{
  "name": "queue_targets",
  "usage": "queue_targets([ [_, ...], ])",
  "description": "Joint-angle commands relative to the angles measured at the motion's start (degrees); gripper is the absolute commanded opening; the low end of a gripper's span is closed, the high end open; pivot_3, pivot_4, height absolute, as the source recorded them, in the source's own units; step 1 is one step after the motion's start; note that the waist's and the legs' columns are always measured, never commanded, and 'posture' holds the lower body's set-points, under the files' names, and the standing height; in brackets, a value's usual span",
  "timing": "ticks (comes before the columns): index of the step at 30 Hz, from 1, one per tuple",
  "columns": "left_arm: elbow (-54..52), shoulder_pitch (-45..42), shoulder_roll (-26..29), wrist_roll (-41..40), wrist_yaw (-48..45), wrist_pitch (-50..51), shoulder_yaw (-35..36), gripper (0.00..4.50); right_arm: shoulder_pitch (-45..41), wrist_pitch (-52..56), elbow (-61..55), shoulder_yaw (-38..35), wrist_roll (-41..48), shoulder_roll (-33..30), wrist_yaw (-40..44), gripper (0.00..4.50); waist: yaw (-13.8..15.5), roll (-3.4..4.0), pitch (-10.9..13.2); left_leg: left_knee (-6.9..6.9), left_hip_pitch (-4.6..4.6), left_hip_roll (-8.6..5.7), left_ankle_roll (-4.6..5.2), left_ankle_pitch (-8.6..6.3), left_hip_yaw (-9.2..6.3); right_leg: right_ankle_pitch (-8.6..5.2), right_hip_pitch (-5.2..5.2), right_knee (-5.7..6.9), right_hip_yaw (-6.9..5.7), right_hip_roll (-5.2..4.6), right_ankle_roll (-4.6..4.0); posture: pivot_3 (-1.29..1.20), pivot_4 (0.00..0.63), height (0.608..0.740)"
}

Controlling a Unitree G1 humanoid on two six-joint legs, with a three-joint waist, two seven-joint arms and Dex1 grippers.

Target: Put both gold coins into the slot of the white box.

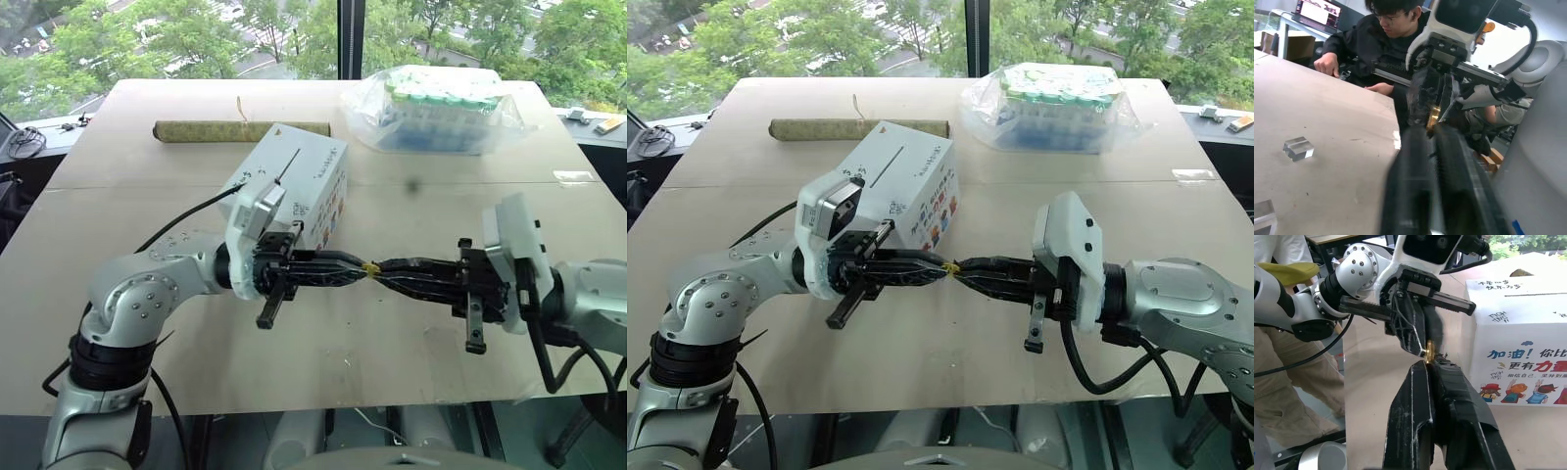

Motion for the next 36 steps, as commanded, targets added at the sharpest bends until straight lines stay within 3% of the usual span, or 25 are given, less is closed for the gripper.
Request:
queue_targets([
  [1, -0.27, -1.16, -0.37, -0.21, -1.15, 0.01, -0.16, 0.09, -0.62, -1.87, -1.20, 0.21, 0.89, -0.16, 0.11, 0.00, 0.00, 0.00, 0.00, 0.00, 0.00, 0.00, 0.00, 0.00, 0.00, 0.00, 0.00, 0.00, 0.00, 0.00, 0.00, 0.00, 0.150, 0.740],
  [9, 1.28, -1.06, -0.85, 1.11, -2.26, -0.52, 0.67, 0.09, -0.87, -2.87, -0.53, 1.01, -1.87, -0.16, 1.32, 0.00, -0.01, 0.00, 0.00, 0.00, 0.00, 0.00, 0.00, 0.00, 0.00, 0.00, 0.00, 0.00, 0.00, 0.00, 0.00, 0.00, 0.150, 0.740],
  [12, 1.56, -0.43, -1.06, 0.43, -1.51, -0.28, 1.85, 0.00, -0.15, -3.85, 1.50, 0.21, -3.23, 0.13, 2.95, 0.99, -0.03, 0.00, 0.00, 0.01, 0.00, 0.00, 0.00, 0.00, 0.01, 0.00, 0.00, 0.00, 0.00, 0.00, 0.00, 0.00, 0.150, 0.740],
  [19, 1.81, 0.97, -1.36, -4.06, 2.80, 1.55, 6.18, 0.00, -0.03, -5.01, 4.44, -1.52, -6.73, -1.14, 5.71, 4.30, -0.02, 0.00, 0.00, 0.01, -0.01, 0.00, 0.00, 0.00, -0.01, 0.00, 0.00, 0.00, 0.00, 0.00, 0.00, 0.00, 0.150, 0.740],
  [20, 1.70, 1.36, -1.25, -4.51, 3.38, 1.68, 6.79, 0.00, -1.17, -5.04, 5.94, -0.94, -7.94, -1.14, 6.17, 4.46, -0.03, -0.01, 0.00, 0.01, -0.01, 0.00, 0.00, 0.00, -0.01, 0.00, 0.00, 0.00, 0.00, -0.01, 0.00, 0.00, 0.150, 0.740],
  [24, 1.26, 1.40, -1.38, -7.41, 9.62, 1.79, 10.92, 0.00, -4.00, -6.89, 8.67, -0.38, -14.65, -2.20, 9.60, 4.46, -0.10, 0.00, 0.00, 0.04, 0.01, 0.00, 0.00, 0.00, 0.02, 0.01, 0.00, 0.02, 0.03, 0.00, 0.01, 0.00, 0.150, 0.740],
  [30, -3.92, -3.19, -1.59, -2.28, 28.16, -2.49, 15.45, 0.00, -2.45, -13.00, 8.54, -6.64, -22.12, -4.52, 14.31, 4.46, 0.44, -0.02, 0.01, 0.07, -0.11, -0.03, 0.00, 0.00, -0.12, 0.01, -0.01, -0.03, -0.03, -0.04, 0.02, 0.00, 0.150, 0.740],
  [36, -7.32, -11.82, 2.34, 15.93, 49.48, 0.90, 9.71, 0.00, 0.12, -12.77, 12.01, -14.88, -20.23, -7.70, 19.53, 4.46, 1.25, -0.04, 0.01, 0.09, -0.12, -0.07, -0.01, 0.00, -0.09, 0.03, 0.01, 0.00, -0.02, -0.03, 0.06, 0.00, 0.150, 0.740],
])
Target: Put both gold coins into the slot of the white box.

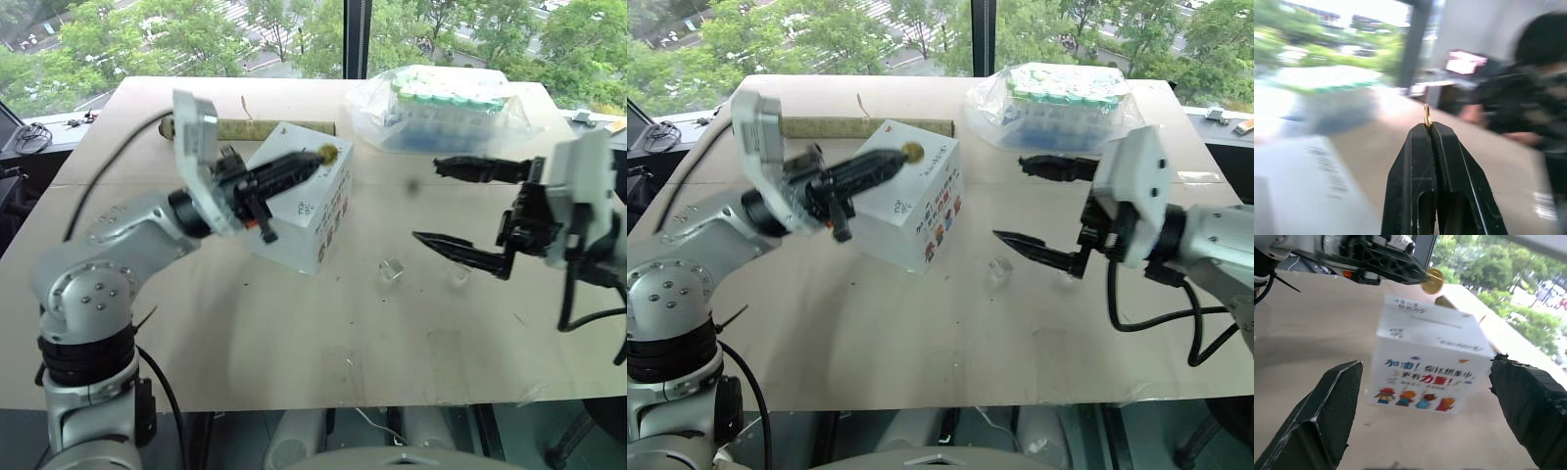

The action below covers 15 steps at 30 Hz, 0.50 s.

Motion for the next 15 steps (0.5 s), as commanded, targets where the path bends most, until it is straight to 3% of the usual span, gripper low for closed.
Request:
queue_targets([
  [1, -2.60, -4.75, 2.03, 9.70, 10.85, 3.24, -3.63, 0.00, 1.11, -0.03, 2.08, -5.13, 1.54, -2.03, 3.41, 4.46, 0.25, 0.00, 0.00, 0.00, 0.00, 0.00, 0.00, 0.00, 0.01, 0.00, 0.00, 0.00, 0.00, 0.03, 0.00, 0.00, 0.150, 0.740],
  [3, -3.40, -7.03, 2.10, 10.93, 15.07, 8.03, -4.97, 0.00, 2.02, 0.28, 2.95, -6.34, 1.89, -2.89, 4.99, 4.46, 0.32, -0.01, 0.01, 0.00, 0.01, 0.00, 0.00, 0.00, 0.07, 0.00, 0.00, 0.03, 0.04, 0.02, 0.01, 0.00, 0.150, 0.740],
  [8, -3.92, -15.85, -1.19, 8.76, 23.05, 32.89, -7.16, 0.00, 2.37, 0.06, 6.04, -7.57, 1.27, -3.68, 7.22, 4.46, 0.29, -0.07, 0.04, 0.01, -0.03, 0.00, 0.01, 0.00, 0.06, 0.01, -0.03, 0.04, 0.03, 0.04, 0.02, 0.00, 0.150, 0.740],
  [15, -6.33, -19.07, -5.25, 11.80, 23.71, 42.02, -6.25, 0.00, 3.21, 0.40, 5.77, -7.93, 0.96, -3.52, 8.02, 4.46, 0.23, -0.10, 0.06, 0.01, -0.03, 0.00, -0.01, 0.01, 0.07, 0.01, -0.06, 0.06, 0.04, 0.04, 0.02, 0.00, 0.150, 0.740],
])
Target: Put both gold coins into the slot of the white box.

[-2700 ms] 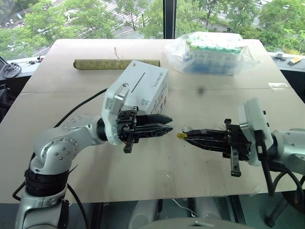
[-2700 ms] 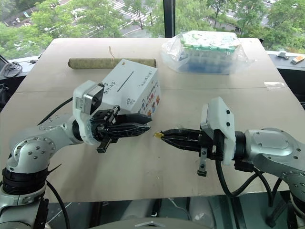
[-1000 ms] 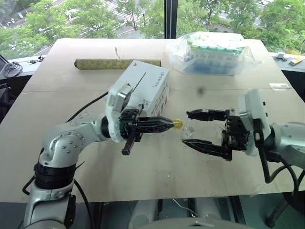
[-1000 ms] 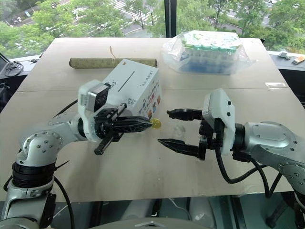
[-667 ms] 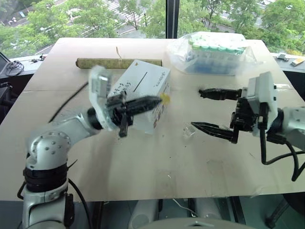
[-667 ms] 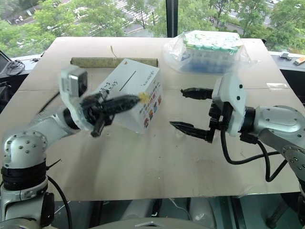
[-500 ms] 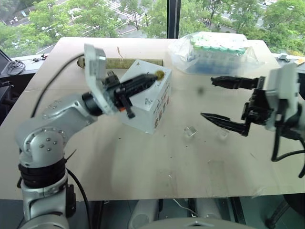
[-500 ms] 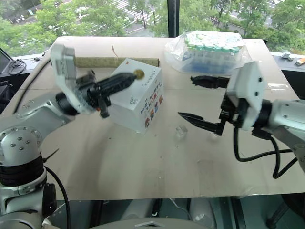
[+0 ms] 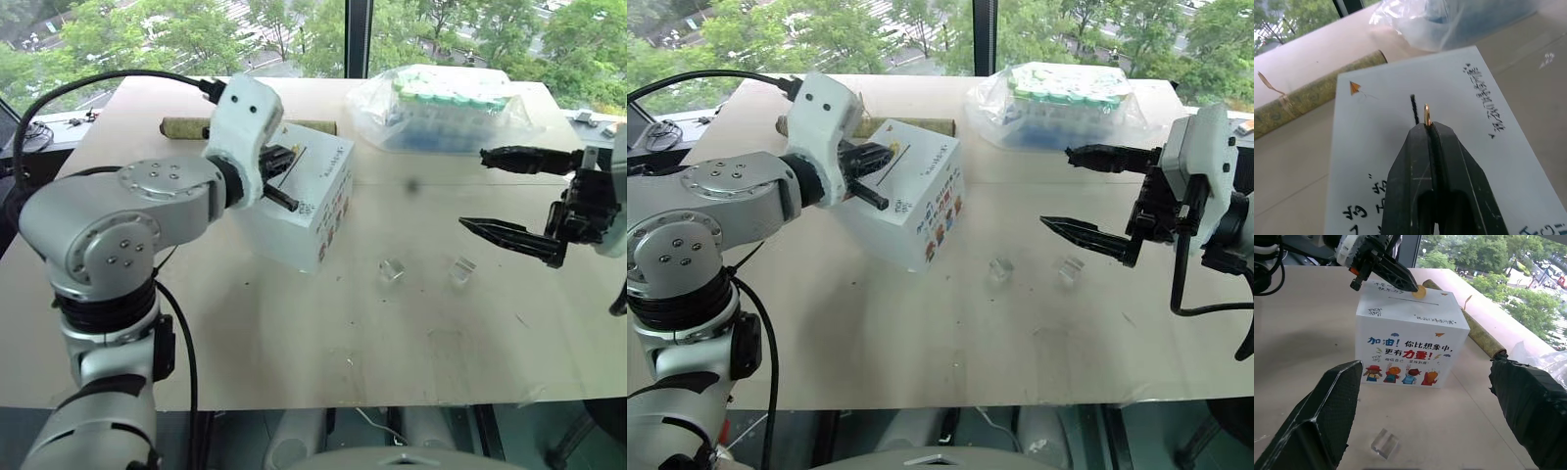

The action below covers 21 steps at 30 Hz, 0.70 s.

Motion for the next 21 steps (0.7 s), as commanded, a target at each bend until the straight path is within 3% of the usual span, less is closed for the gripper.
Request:
queue_targets([
  [1, -3.01, -1.13, 0.07, 2.42, 0.76, 1.12, 1.33, 0.00, 0.49, -0.49, -1.12, -2.57, 0.39, -0.75, 0.61, 4.46, 0.03, 0.00, 0.00, 0.00, 0.00, 0.00, 0.00, 0.00, 0.00, 0.00, 0.00, 0.00, 0.00, 0.00, 0.00, 0.00, 0.150, 0.740],
  [21, -3.74, 1.77, 0.86, 4.83, -1.59, 1.12, -0.28, 0.00, 1.04, 0.70, -1.39, -3.25, 0.78, -2.15, 0.48, 4.46, 0.18, -0.01, 0.00, 0.02, 0.00, 0.00, -0.01, 0.00, 0.01, 0.00, 0.01, -0.01, 0.01, -0.03, 0.00, 0.00, 0.150, 0.740],
])
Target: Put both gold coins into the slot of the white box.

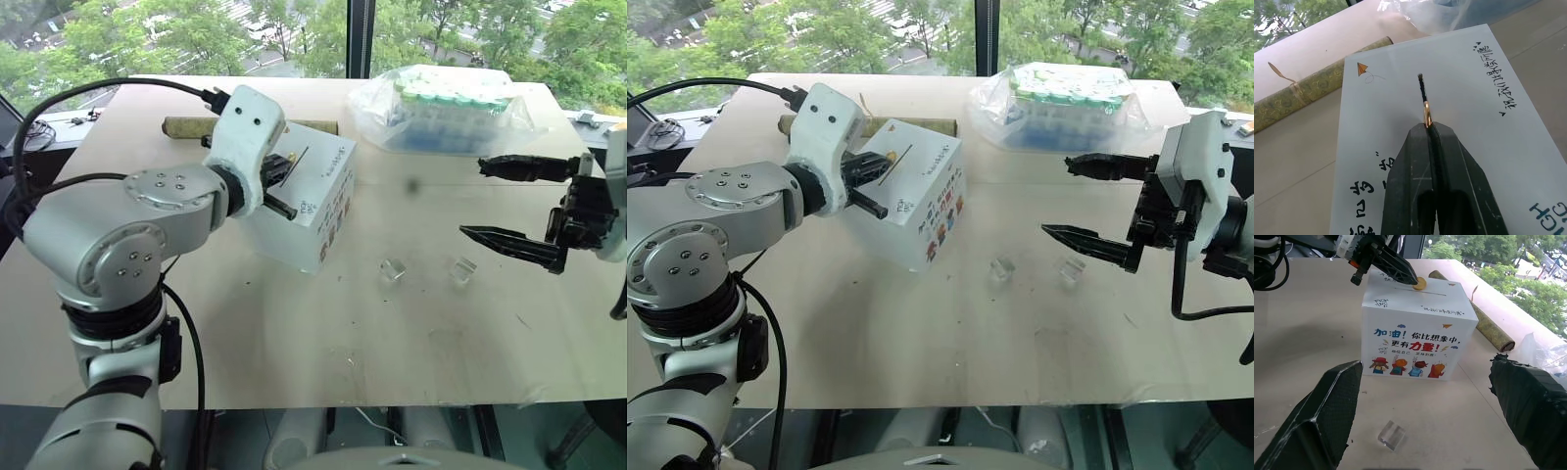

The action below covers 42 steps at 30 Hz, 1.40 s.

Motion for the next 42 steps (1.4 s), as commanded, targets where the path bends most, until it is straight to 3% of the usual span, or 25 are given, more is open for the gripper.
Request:
queue_targets([
  [1, -1.10, -0.01, 0.62, 0.81, -0.24, 0.11, -0.11, 0.00, 0.12, -0.20, -1.38, -3.24, 0.61, -0.83, 0.00, 4.46, 0.00, 0.00, 0.00, 0.00, 0.00, 0.00, 0.00, 0.00, 0.00, 0.00, 0.00, 0.00, 0.00, 0.00, 0.00, 0.00, 0.150, 0.740],
  [23, 0.23, 0.15, -1.40, 0.72, 1.98, 0.11, -0.52, 0.00, 4.23, -2.21, -2.17, -4.52, -1.51, 0.18, 1.28, 4.46, -0.02, 0.00, 0.00, 0.02, 0.00, 0.00, 0.00, 0.00, 0.00, 0.00, 0.00, 0.02, 0.00, 0.00, 0.00, 0.00, 0.150, 0.740],
  [27, -0.85, -0.25, -1.49, 1.13, 1.01, 0.11, -0.79, 1.28, 4.70, -2.53, -2.16, -4.75, -1.73, 0.33, 1.48, 4.50, 0.00, 0.00, 0.00, 0.02, 0.00, 0.00, 0.00, 0.00, 0.01, 0.00, 0.01, 0.02, 0.00, 0.00, 0.00, 0.00, 0.150, 0.740],
  [33, -3.31, -0.45, -2.48, 2.52, -0.81, -0.55, 1.28, 3.99, 5.71, -2.60, -2.45, -5.23, -1.65, 0.34, 1.09, 4.50, -0.02, 0.00, 0.00, 0.03, 0.01, 0.00, 0.00, 0.00, 0.01, 0.00, 0.02, 0.02, 0.00, 0.00, 0.00, 0.00, 0.150, 0.740],
  [37, -7.32, 4.60, -4.55, -1.79, -8.49, -8.21, 7.19, 3.99, 7.69, -1.83, -3.19, -5.71, -1.57, 1.08, -0.54, 4.50, -0.03, 0.00, 0.00, 0.02, 0.00, 0.00, 0.00, 0.00, 0.02, 0.00, 0.01, 0.01, 0.00, -0.01, 0.00, 0.00, 0.150, 0.740],
  [40, -10.86, 13.07, -4.12, -1.40, -19.26, -24.47, 9.28, 3.99, 10.63, -0.54, -4.33, -6.93, -1.00, 2.41, -2.98, 4.50, -0.07, 0.01, -0.01, 0.01, 0.02, 0.01, -0.01, 0.00, 0.04, 0.00, 0.02, -0.02, 0.00, -0.05, 0.00, 0.00, 0.150, 0.740],
  [42, -9.51, 17.61, -2.98, -4.78, -26.17, -27.46, 10.76, 3.99, 13.68, -0.25, -5.68, -8.37, -1.24, 3.60, -4.31, 4.50, -0.01, 0.01, -0.01, 0.02, 0.01, 0.02, -0.01, 0.00, 0.07, 0.00, 0.02, -0.02, 0.00, -0.07, 0.00, 0.00, 0.150, 0.740],
])
